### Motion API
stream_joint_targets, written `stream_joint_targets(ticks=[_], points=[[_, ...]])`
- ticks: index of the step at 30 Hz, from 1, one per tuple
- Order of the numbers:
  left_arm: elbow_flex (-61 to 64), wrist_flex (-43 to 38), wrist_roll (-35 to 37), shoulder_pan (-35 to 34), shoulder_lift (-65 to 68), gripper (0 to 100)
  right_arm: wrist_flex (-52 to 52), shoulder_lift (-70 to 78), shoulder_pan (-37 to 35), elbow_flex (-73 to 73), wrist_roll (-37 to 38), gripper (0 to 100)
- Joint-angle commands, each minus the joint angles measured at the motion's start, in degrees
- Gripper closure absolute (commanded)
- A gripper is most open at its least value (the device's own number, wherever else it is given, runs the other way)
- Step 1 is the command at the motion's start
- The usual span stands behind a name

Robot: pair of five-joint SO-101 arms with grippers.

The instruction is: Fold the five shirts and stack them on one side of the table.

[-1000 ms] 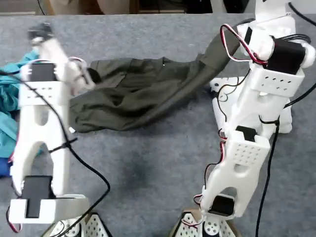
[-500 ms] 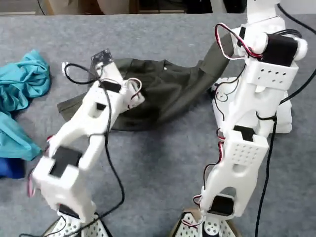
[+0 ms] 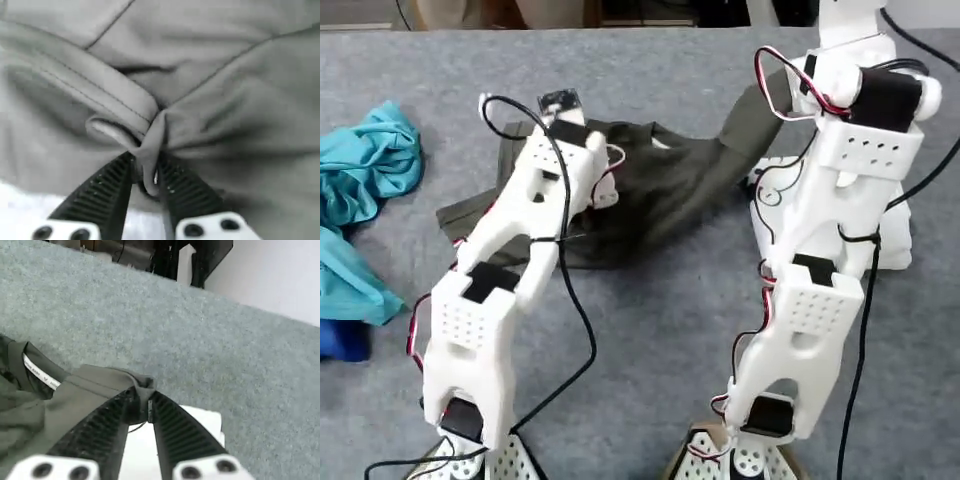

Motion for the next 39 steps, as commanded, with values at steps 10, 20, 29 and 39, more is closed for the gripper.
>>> stream_joint_targets(ticks=[10, 20, 29, 39], points=[[23.6, -2.1, -2.3, 18.8, -23.8, 98, 0.8, -3.3, -0.9, 8.8, 0.6, 99.6], [52.8, -16.9, -10.8, 31.6, -46.3, 98, -1.8, -3.2, -1.4, 15.5, 0.4, 99.6], [49.4, -4.7, -11.3, 7.2, -65.5, 68, -1.7, -3.2, -1.5, 15.9, 0.4, 99.6], [50.8, -15.0, -8.2, -8.0, -63.2, 74, -1.3, -3.2, -3.5, 16.0, -1.1, 99.6]])
